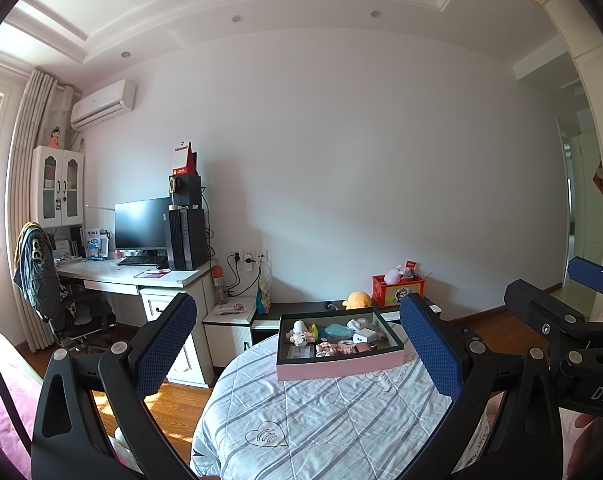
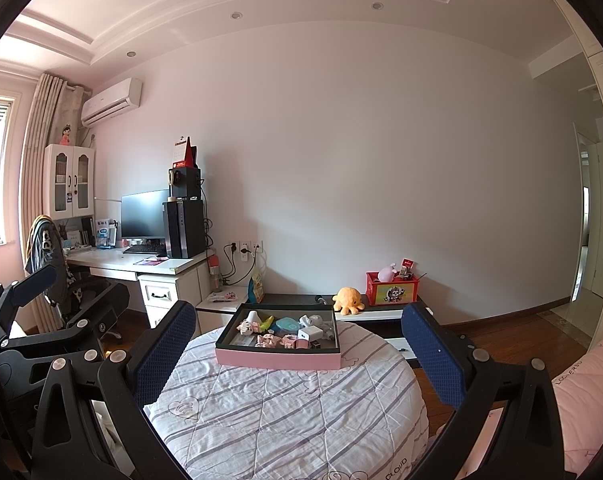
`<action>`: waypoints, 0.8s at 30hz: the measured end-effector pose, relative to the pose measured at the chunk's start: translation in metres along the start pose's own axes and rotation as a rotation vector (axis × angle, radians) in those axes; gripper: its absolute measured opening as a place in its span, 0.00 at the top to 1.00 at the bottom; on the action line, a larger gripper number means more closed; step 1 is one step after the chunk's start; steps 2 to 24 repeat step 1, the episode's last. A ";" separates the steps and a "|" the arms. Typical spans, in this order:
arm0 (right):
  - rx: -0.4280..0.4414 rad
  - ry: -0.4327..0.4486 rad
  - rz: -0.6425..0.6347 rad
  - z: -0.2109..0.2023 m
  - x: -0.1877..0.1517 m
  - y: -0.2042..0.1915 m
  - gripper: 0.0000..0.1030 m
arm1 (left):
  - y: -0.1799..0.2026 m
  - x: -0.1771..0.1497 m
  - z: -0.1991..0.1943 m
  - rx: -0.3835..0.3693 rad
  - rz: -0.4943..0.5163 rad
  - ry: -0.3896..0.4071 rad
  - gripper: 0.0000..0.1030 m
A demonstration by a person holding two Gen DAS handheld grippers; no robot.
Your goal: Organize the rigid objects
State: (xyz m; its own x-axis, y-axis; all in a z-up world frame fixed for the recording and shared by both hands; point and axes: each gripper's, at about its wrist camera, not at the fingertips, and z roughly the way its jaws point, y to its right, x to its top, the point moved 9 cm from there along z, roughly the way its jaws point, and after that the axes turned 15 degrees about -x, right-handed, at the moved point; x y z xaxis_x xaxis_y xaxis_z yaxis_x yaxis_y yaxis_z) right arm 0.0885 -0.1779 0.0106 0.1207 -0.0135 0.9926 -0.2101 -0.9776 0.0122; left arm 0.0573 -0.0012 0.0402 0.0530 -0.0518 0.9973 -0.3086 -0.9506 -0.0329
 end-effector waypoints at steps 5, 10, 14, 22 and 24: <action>0.000 0.000 0.000 0.000 0.000 0.000 0.00 | 0.000 0.000 0.000 -0.001 -0.002 0.000 0.00; 0.000 0.000 0.000 0.000 0.000 0.000 0.00 | 0.000 0.000 0.000 -0.001 -0.002 0.000 0.00; 0.000 0.000 0.000 0.000 0.000 0.000 0.00 | 0.000 0.000 0.000 -0.001 -0.002 0.000 0.00; 0.000 0.000 0.000 0.000 0.000 0.000 0.00 | 0.000 0.000 0.000 -0.001 -0.002 0.000 0.00; 0.000 0.000 0.000 0.000 0.000 0.000 0.00 | 0.000 0.000 0.000 -0.001 -0.002 0.000 0.00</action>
